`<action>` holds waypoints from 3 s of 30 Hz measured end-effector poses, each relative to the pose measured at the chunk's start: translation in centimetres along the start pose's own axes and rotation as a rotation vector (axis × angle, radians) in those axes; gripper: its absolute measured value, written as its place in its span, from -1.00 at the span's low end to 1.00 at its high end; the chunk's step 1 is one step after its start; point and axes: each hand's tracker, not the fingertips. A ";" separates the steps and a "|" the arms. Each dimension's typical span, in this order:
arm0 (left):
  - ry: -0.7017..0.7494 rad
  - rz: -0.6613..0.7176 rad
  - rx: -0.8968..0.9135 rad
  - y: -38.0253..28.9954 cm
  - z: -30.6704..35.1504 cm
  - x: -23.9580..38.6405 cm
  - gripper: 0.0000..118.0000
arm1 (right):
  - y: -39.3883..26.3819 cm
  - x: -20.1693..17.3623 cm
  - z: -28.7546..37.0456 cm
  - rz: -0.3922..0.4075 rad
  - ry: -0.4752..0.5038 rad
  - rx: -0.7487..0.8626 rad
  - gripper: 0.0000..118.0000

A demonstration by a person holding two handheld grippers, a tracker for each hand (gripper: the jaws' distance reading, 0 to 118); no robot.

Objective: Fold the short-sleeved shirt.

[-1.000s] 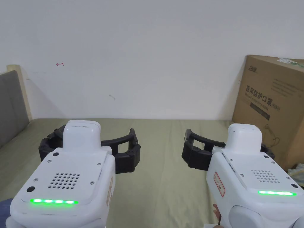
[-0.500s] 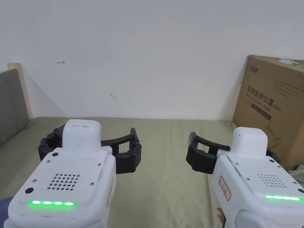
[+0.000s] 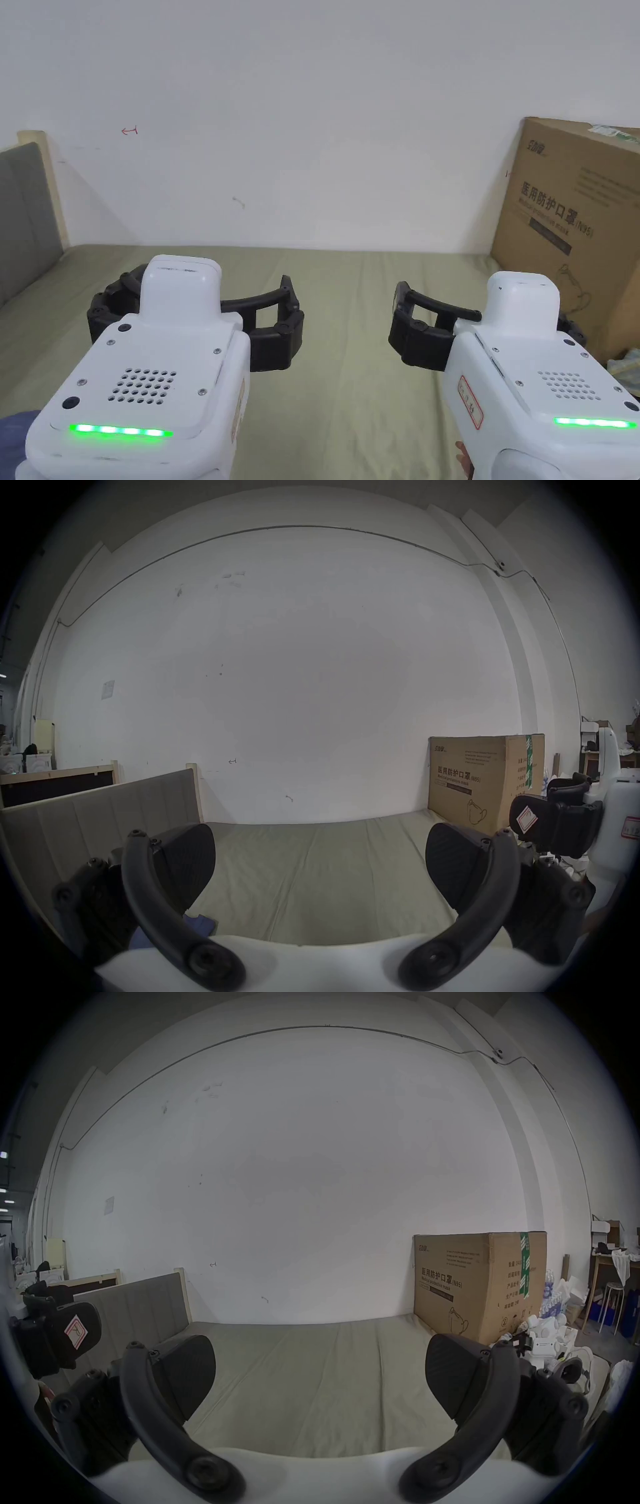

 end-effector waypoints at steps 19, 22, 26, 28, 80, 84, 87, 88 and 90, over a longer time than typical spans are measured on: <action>-0.002 -0.046 0.003 -0.1 -0.1 0.7 1.00 | 0.0 0.4 0.3 -0.012 -0.003 0.031 1.00; -0.027 -0.023 0.008 -0.2 -0.2 0.7 1.00 | 0.0 -0.1 0.4 0.030 -0.028 0.044 1.00; -0.038 0.019 -0.008 -0.4 -0.3 0.7 0.46 | -0.3 0.0 0.5 0.031 -0.022 0.050 0.82; -0.006 -0.009 -0.024 -0.5 -0.5 0.9 -0.81 | -0.5 0.2 0.8 0.009 -0.002 0.066 -0.56; 0.305 0.343 -1.260 -31.7 -5.8 -41.0 1.00 | -17.2 -31.4 -8.3 0.115 0.684 -0.636 -0.98; 0.311 0.274 -1.183 -33.1 -5.4 -41.1 1.00 | -17.9 -30.7 -8.6 0.099 0.687 -0.672 -0.98; 0.299 0.276 -1.184 -31.9 -4.9 -41.4 0.93 | -18.1 -30.1 -8.8 0.063 0.673 -0.703 -0.98; 0.297 0.272 -1.160 -31.3 -4.3 -41.3 0.60 | -18.1 -29.9 -8.8 0.056 0.668 -0.709 -0.98; 0.284 0.234 -1.081 -29.3 -2.9 -41.3 -0.77 | -17.8 -29.3 -8.8 0.042 0.660 -0.716 -0.98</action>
